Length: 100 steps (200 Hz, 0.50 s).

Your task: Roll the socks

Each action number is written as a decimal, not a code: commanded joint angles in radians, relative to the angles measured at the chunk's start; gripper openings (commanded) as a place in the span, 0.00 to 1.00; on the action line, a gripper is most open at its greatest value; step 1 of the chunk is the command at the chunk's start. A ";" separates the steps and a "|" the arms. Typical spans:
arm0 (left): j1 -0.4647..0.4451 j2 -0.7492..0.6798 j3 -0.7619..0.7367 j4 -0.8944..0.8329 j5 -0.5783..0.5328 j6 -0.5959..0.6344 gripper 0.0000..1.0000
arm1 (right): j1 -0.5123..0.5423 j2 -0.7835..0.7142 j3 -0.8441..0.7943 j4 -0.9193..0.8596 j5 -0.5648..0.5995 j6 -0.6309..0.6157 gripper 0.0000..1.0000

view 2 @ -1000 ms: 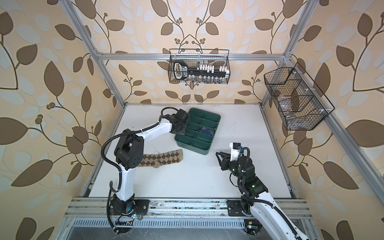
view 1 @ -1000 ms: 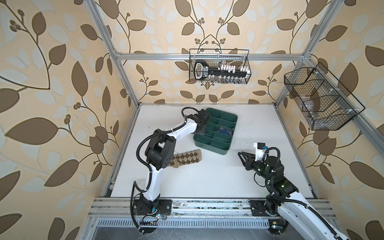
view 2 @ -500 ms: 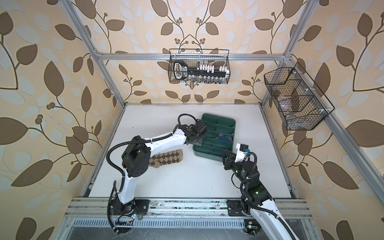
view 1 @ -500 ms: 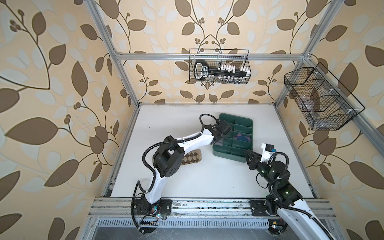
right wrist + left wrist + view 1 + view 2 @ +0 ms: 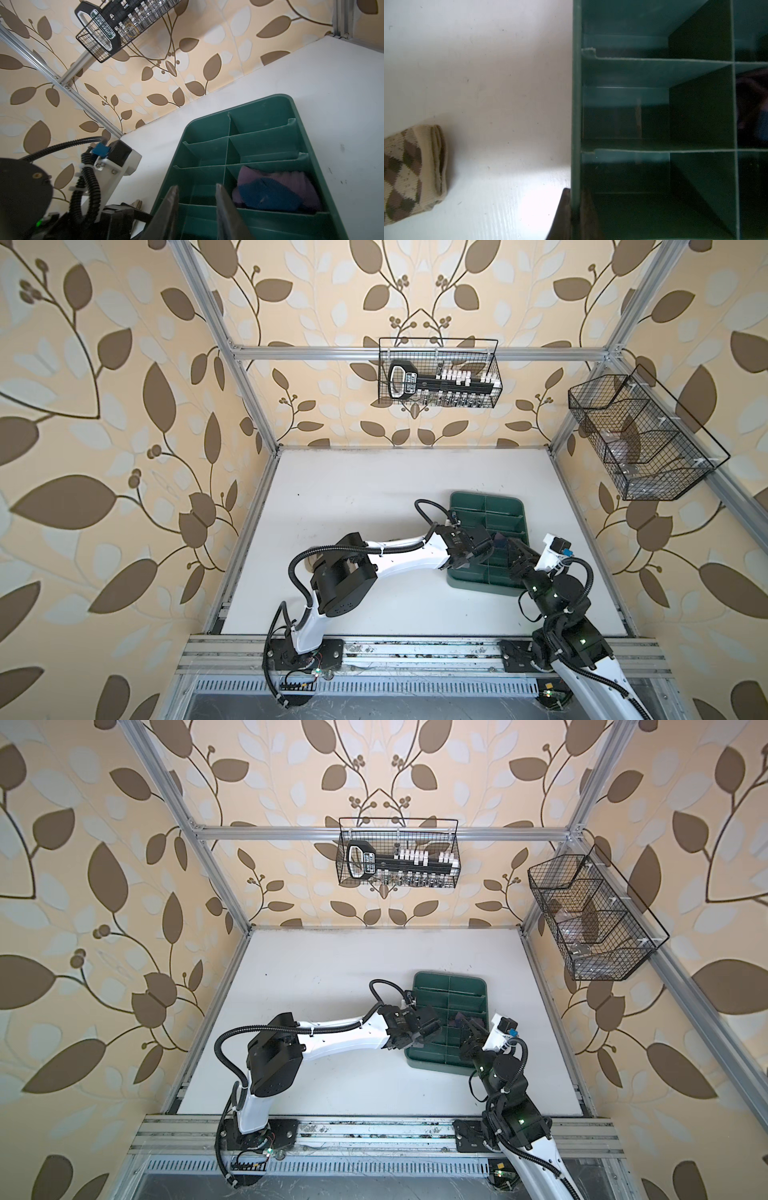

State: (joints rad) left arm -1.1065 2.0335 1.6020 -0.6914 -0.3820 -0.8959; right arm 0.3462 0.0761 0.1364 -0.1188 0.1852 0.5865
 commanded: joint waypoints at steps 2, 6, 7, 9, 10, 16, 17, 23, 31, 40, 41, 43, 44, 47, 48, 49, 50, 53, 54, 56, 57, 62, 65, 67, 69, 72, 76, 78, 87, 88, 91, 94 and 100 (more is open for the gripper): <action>0.001 -0.014 0.021 -0.061 -0.045 -0.063 0.11 | -0.004 0.006 -0.025 0.005 0.031 0.000 0.34; 0.002 -0.020 0.022 -0.056 -0.051 -0.054 0.15 | -0.003 0.004 -0.029 0.008 0.026 -0.004 0.34; 0.001 -0.022 0.023 -0.055 -0.053 -0.051 0.17 | -0.003 0.004 -0.029 0.009 0.026 -0.004 0.34; 0.002 -0.025 0.025 -0.053 -0.059 -0.044 0.19 | -0.003 0.003 -0.030 0.010 0.023 -0.006 0.35; 0.002 -0.028 0.025 -0.051 -0.062 -0.039 0.20 | -0.004 0.002 -0.030 0.011 0.023 -0.006 0.35; 0.001 -0.040 0.031 -0.040 -0.078 -0.016 0.29 | -0.004 -0.001 -0.033 0.015 0.011 -0.012 0.36; 0.001 -0.042 0.033 -0.039 -0.080 -0.015 0.31 | -0.004 -0.001 -0.034 0.017 0.009 -0.013 0.36; 0.002 -0.055 0.043 -0.034 -0.097 0.031 0.41 | -0.004 -0.004 -0.036 0.023 -0.004 -0.020 0.38; 0.001 -0.073 0.063 -0.042 -0.127 0.068 0.50 | -0.003 -0.008 -0.042 0.036 -0.029 -0.031 0.40; 0.001 -0.098 0.082 -0.056 -0.164 0.107 0.59 | -0.003 -0.010 -0.050 0.048 -0.058 -0.042 0.41; 0.002 -0.103 0.083 -0.057 -0.168 0.111 0.59 | -0.004 -0.011 -0.051 0.050 -0.060 -0.043 0.41; 0.002 -0.108 0.086 -0.059 -0.176 0.119 0.61 | -0.003 -0.011 -0.053 0.052 -0.064 -0.043 0.41; 0.002 -0.110 0.087 -0.060 -0.181 0.124 0.62 | -0.004 -0.012 -0.053 0.052 -0.066 -0.043 0.41; 0.002 -0.126 0.088 -0.062 -0.195 0.135 0.65 | -0.004 -0.012 -0.055 0.054 -0.072 -0.045 0.42; 0.001 -0.131 0.089 -0.063 -0.199 0.139 0.66 | -0.004 -0.012 -0.056 0.055 -0.073 -0.045 0.42; 0.002 -0.135 0.088 -0.064 -0.200 0.143 0.67 | -0.004 -0.012 -0.056 0.055 -0.075 -0.047 0.42; 0.002 -0.139 0.087 -0.065 -0.206 0.146 0.68 | -0.004 -0.012 -0.057 0.056 -0.076 -0.047 0.42; 0.001 -0.153 0.087 -0.065 -0.220 0.157 0.71 | -0.004 -0.013 -0.058 0.058 -0.081 -0.049 0.41; 0.001 -0.158 0.086 -0.065 -0.224 0.162 0.71 | -0.004 -0.014 -0.058 0.058 -0.084 -0.051 0.42; 0.002 -0.168 0.084 -0.065 -0.231 0.169 0.72 | -0.004 -0.015 -0.059 0.059 -0.088 -0.053 0.42; 0.001 -0.173 0.083 -0.065 -0.234 0.173 0.73 | -0.004 -0.015 -0.059 0.061 -0.089 -0.054 0.42; 0.002 -0.197 0.078 -0.064 -0.253 0.193 0.75 | -0.003 -0.015 -0.061 0.064 -0.100 -0.061 0.42; 0.002 -0.210 0.074 -0.065 -0.263 0.202 0.76 | -0.004 -0.014 -0.063 0.067 -0.107 -0.063 0.42; 0.001 -0.222 0.071 -0.065 -0.270 0.208 0.77 | -0.004 -0.014 -0.064 0.069 -0.112 -0.066 0.42; 0.001 -0.231 0.067 -0.065 -0.275 0.214 0.78 | -0.004 -0.014 -0.066 0.072 -0.115 -0.067 0.42; 0.002 -0.247 0.061 -0.065 -0.282 0.223 0.80 | -0.004 -0.013 -0.067 0.075 -0.124 -0.070 0.42; 0.003 -0.267 0.051 -0.064 -0.290 0.234 0.82 | -0.003 -0.012 -0.070 0.082 -0.136 -0.074 0.41; 0.003 -0.276 0.046 -0.062 -0.292 0.240 0.82 | -0.003 -0.012 -0.071 0.086 -0.144 -0.076 0.42; 0.007 -0.315 0.027 -0.073 -0.292 0.253 0.84 | -0.002 -0.008 -0.079 0.104 -0.182 -0.087 0.42; 0.007 -0.320 0.026 -0.076 -0.293 0.252 0.84 | -0.002 -0.008 -0.080 0.106 -0.187 -0.089 0.42; 0.010 -0.331 0.023 -0.087 -0.293 0.250 0.84 | -0.001 -0.007 -0.081 0.111 -0.199 -0.092 0.42; 0.012 -0.343 0.020 -0.100 -0.293 0.246 0.84 | 0.000 -0.004 -0.081 0.116 -0.211 -0.094 0.42; 0.016 -0.366 0.010 -0.125 -0.289 0.238 0.86 | 0.004 0.002 -0.079 0.118 -0.228 -0.096 0.42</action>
State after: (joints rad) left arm -1.1046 1.8160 1.6314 -0.7391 -0.5774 -0.7086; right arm 0.3454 0.0769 0.0776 -0.0586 0.0647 0.5285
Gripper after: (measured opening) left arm 0.836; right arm 0.419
